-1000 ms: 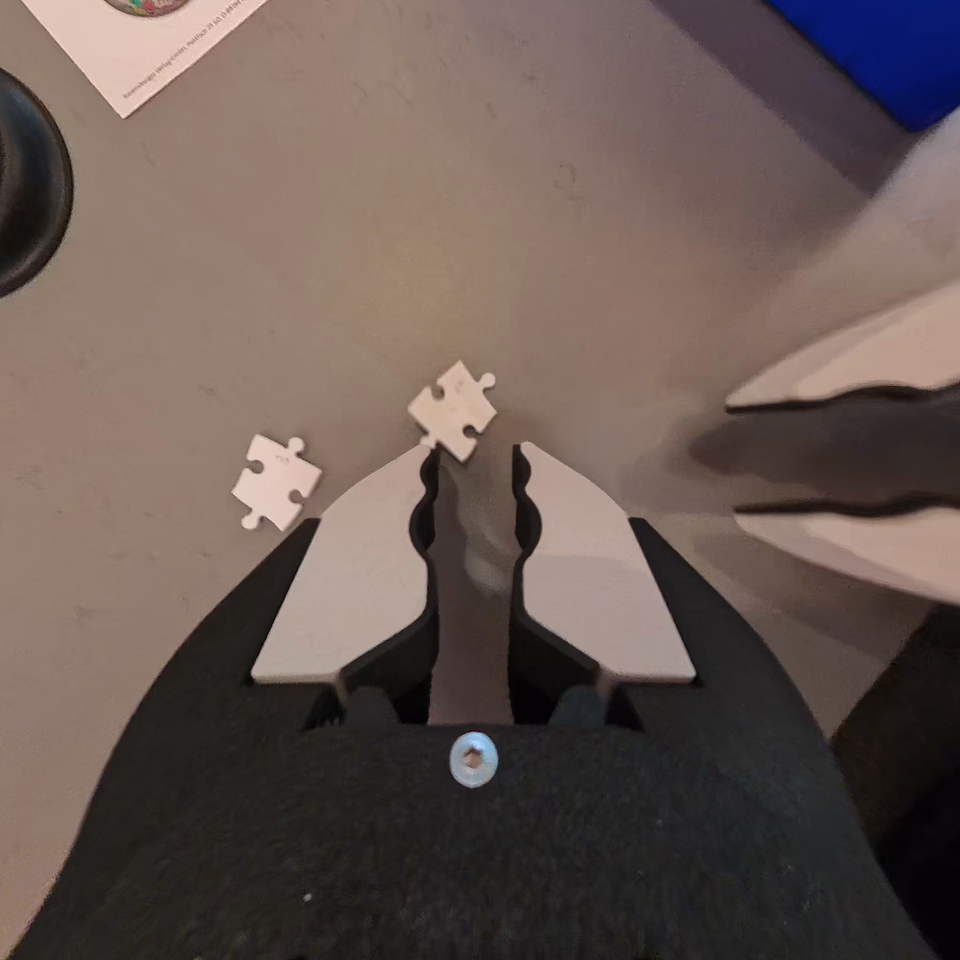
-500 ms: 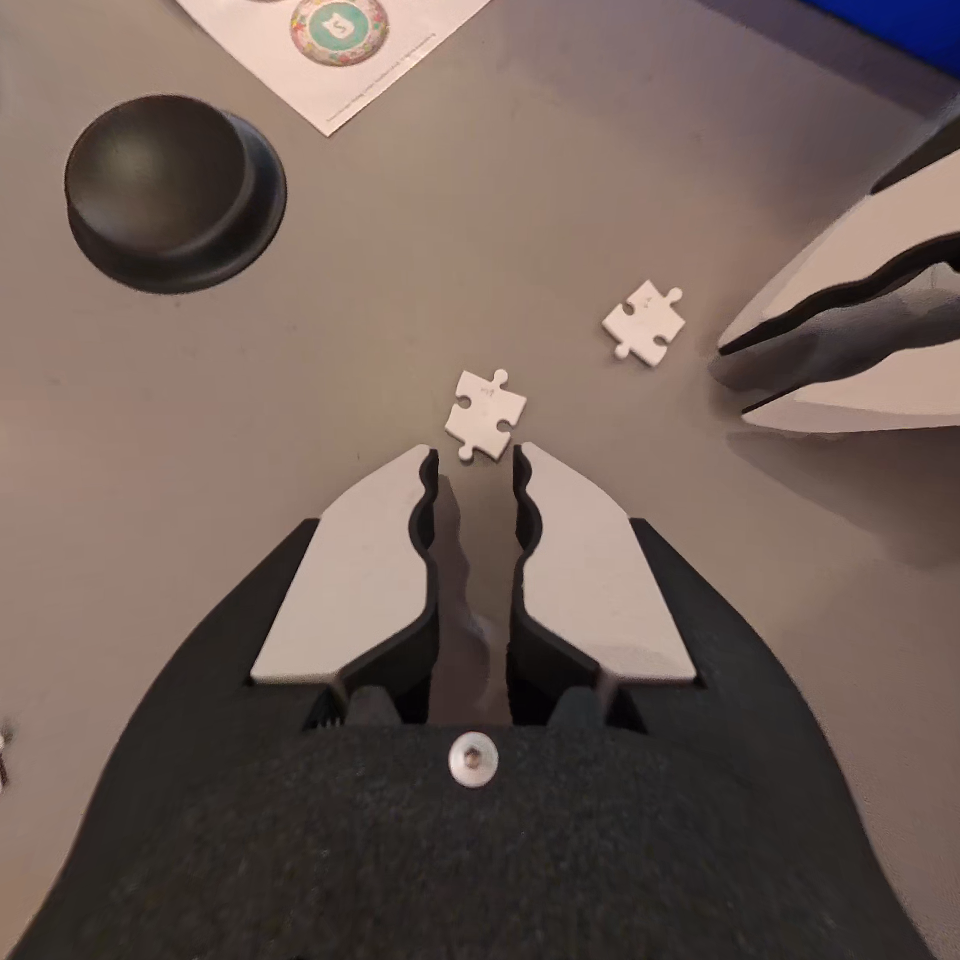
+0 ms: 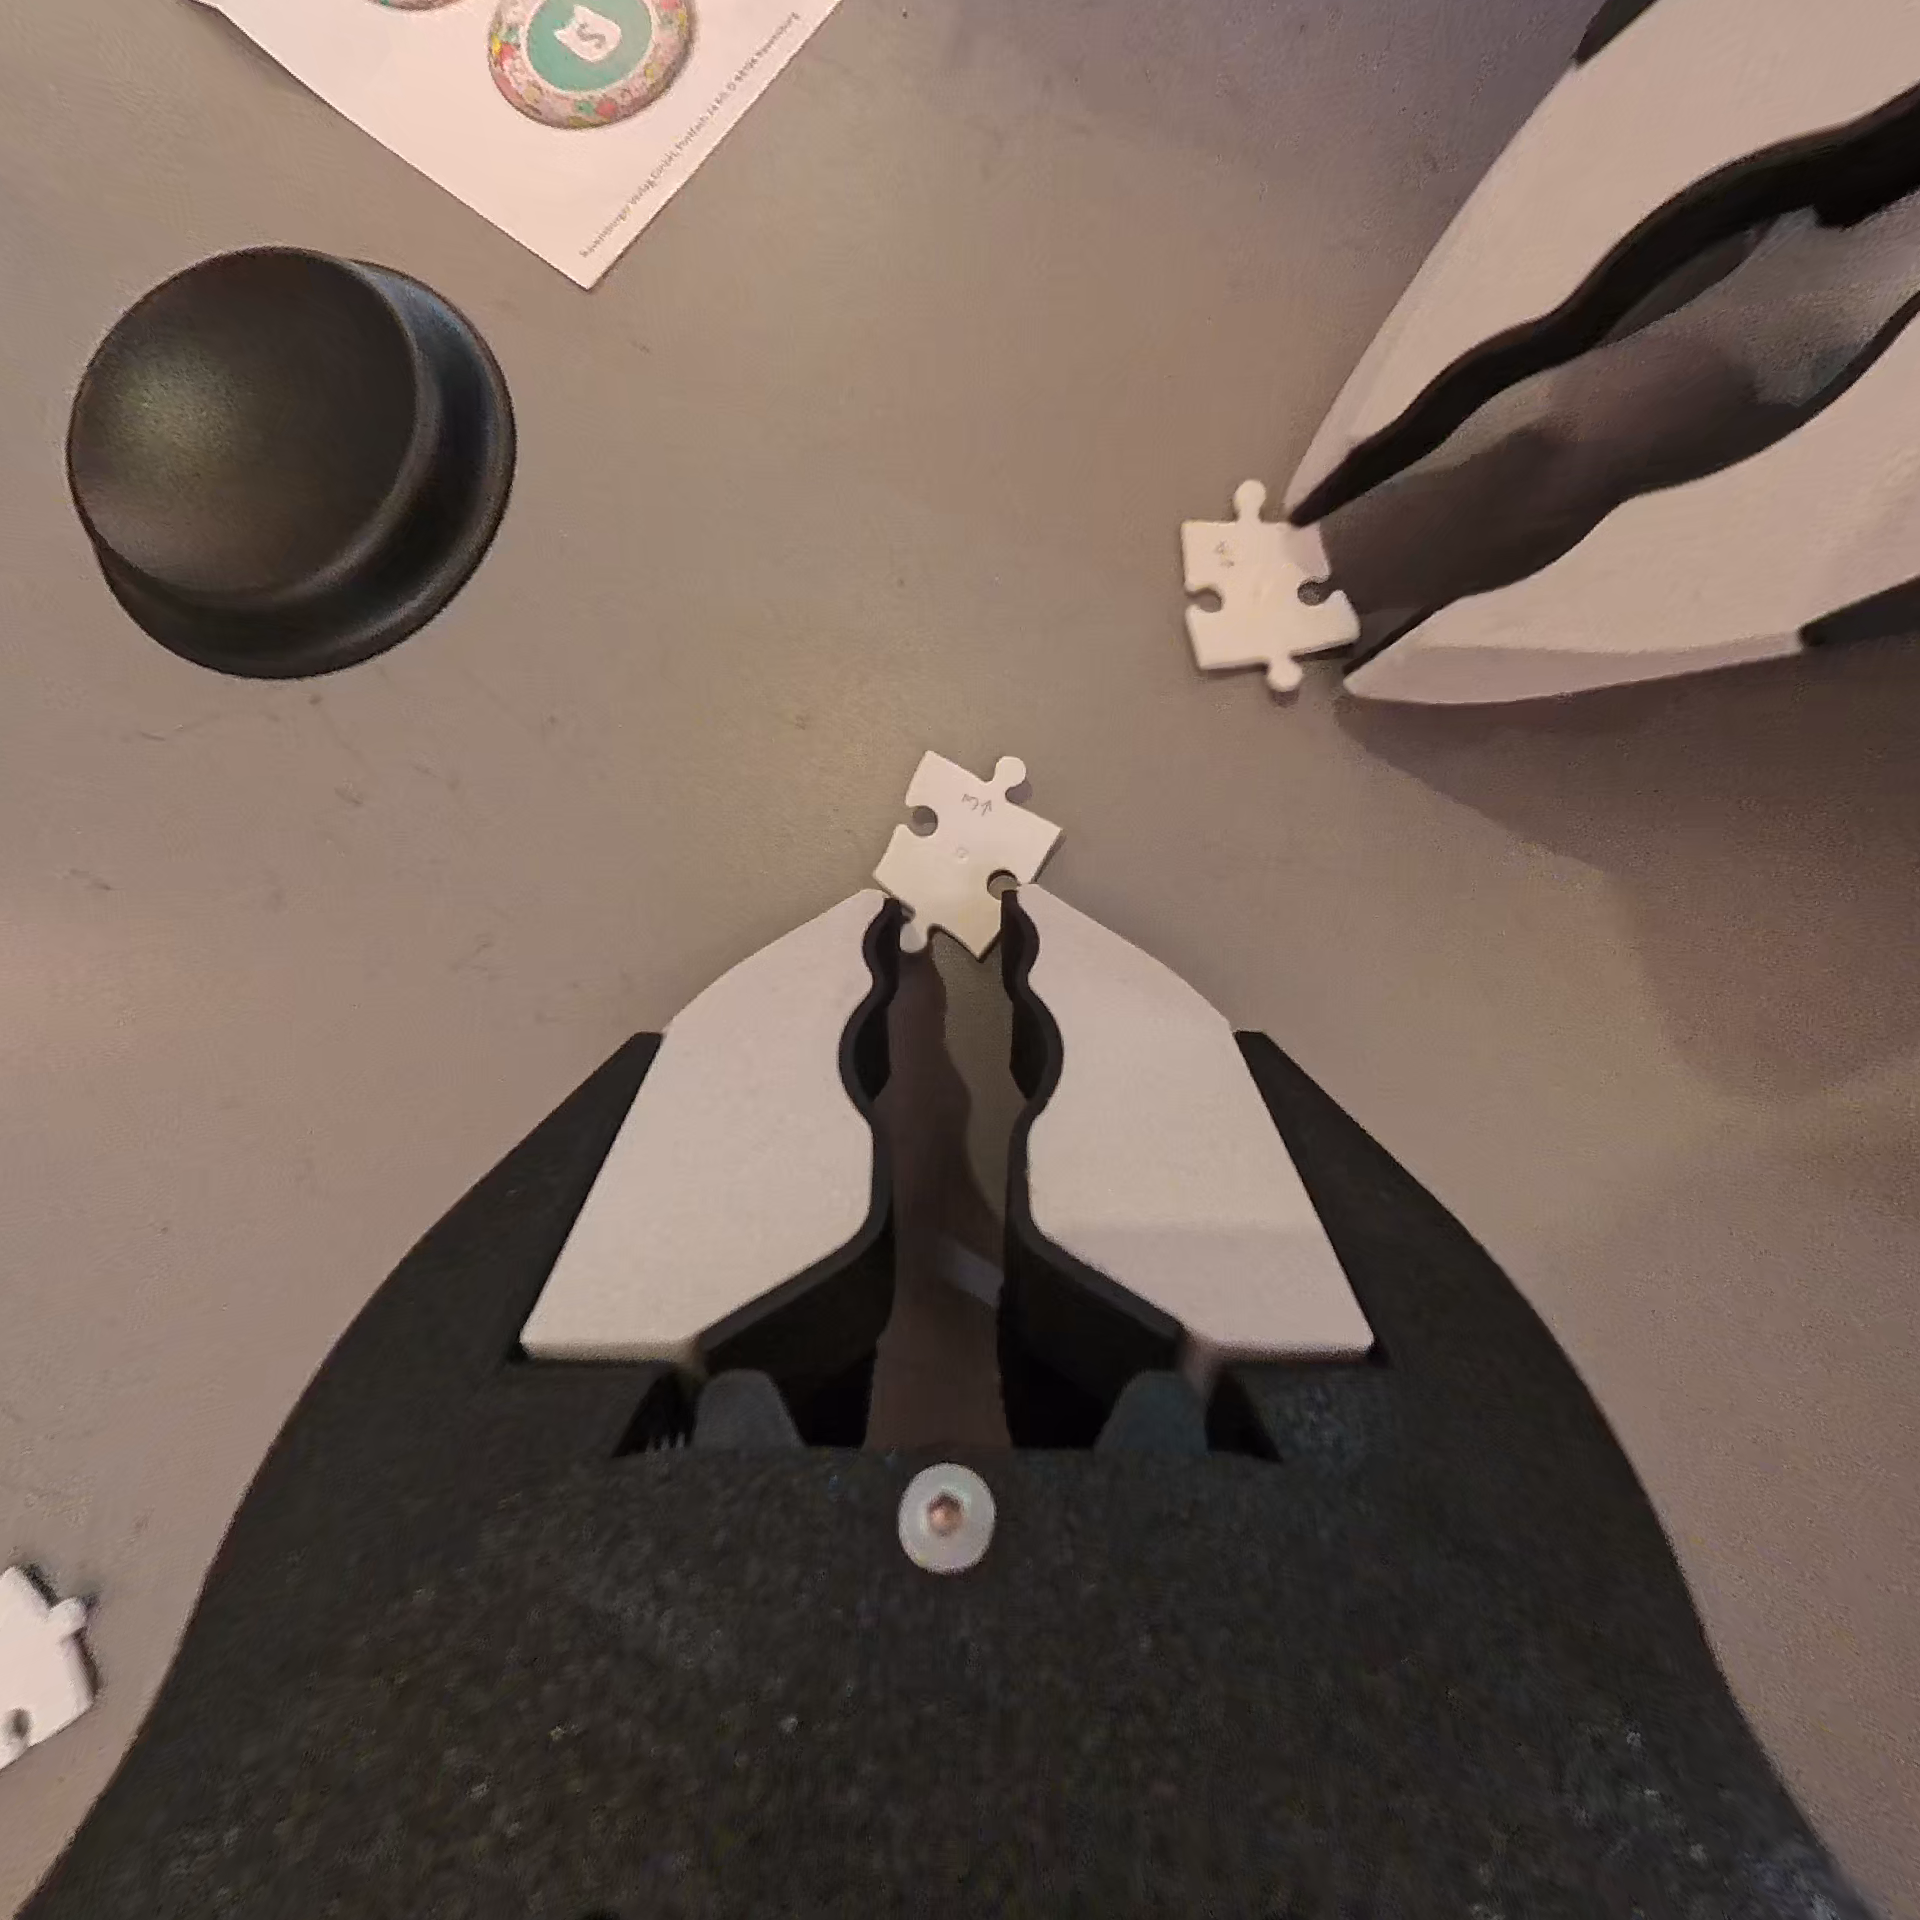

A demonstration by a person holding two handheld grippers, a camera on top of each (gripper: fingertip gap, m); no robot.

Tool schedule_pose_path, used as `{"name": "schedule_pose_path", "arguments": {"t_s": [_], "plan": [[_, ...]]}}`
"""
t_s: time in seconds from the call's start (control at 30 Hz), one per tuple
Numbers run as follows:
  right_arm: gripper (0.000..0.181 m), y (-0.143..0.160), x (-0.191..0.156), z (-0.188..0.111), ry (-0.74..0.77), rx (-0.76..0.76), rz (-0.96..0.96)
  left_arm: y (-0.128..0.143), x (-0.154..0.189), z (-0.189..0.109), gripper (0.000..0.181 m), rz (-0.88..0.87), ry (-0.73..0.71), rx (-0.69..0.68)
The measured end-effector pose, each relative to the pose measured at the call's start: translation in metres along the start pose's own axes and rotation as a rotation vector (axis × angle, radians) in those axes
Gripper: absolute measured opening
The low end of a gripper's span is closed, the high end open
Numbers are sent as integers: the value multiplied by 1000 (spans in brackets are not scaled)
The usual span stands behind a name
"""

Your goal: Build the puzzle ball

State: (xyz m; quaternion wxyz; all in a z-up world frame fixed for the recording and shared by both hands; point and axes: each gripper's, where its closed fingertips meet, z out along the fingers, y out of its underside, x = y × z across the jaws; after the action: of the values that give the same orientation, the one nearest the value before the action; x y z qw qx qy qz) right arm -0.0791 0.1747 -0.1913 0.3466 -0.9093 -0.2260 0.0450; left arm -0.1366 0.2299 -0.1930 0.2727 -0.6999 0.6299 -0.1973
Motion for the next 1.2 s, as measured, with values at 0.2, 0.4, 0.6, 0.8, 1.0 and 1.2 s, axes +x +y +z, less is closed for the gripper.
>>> {"name": "schedule_pose_path", "arguments": {"t_s": [0.2, 0.4, 0.6, 0.8, 1.0, 1.2], "plan": [[27, 2, 7, -1, 31, -14, -30, 0, -1, 1, 15, -2, 18, 3], [29, -4, 5, 3, -36, 6, -87, -1, 6, 0, 12, 53, 88, 14], [25, -4, 9, -7, -86, 33, -37, -3, 6, 0, 6, 116, 110, 43], [25, -1, 17, 4, -61, -11, -9, -2, 2, 1, 7, 81, 119, 55], [25, -7, 21, 7, -55, -17, -50, -9, 0, -4, 10, 72, 112, 96], [22, 2, 22, 0, -104, -22, 15, -5, 1, 3, 10, 97, 100, 66]]}}
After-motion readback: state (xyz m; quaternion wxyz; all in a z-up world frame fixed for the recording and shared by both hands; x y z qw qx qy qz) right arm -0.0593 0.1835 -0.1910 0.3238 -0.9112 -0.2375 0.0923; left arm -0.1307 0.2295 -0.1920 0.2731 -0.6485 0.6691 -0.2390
